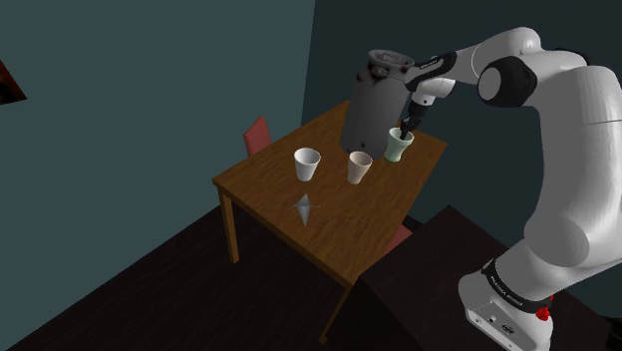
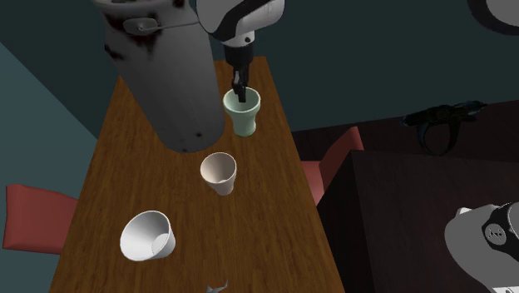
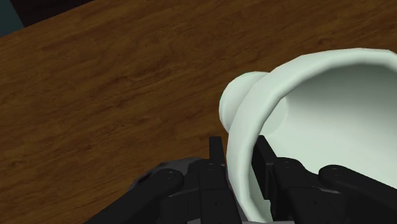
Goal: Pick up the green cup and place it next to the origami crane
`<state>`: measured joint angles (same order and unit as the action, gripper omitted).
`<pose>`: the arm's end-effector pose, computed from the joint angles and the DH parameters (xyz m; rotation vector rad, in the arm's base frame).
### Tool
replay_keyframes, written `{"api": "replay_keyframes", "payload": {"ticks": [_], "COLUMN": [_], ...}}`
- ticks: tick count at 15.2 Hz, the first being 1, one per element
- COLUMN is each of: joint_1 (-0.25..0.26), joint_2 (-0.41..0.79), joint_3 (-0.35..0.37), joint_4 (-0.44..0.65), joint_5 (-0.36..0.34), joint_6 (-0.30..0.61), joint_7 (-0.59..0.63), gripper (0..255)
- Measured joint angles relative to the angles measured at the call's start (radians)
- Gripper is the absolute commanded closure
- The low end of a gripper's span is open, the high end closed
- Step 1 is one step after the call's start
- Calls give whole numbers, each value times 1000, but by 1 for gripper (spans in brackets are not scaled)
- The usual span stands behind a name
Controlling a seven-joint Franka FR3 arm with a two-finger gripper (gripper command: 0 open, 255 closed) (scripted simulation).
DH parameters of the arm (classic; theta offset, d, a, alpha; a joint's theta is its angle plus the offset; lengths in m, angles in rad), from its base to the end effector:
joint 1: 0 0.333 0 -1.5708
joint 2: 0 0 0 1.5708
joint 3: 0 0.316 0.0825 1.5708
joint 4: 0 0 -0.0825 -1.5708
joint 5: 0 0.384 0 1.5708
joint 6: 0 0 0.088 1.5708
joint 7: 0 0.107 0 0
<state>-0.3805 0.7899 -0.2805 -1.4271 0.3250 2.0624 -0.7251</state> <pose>0.5941 -0.3945 0.2273 -3.0079 0.0603 0.0661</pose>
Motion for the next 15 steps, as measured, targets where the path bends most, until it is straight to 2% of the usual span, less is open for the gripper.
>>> {"api": "replay_keyframes", "payload": {"ticks": [6,15], "joint_1": [7,10], "joint_2": [-48,-100], "joint_3": [-9,-22], "joint_4": [-11,33], "joint_5": [-14,-32], "joint_6": [-48,-136], "joint_7": [9,28], "gripper": [255,255]}}
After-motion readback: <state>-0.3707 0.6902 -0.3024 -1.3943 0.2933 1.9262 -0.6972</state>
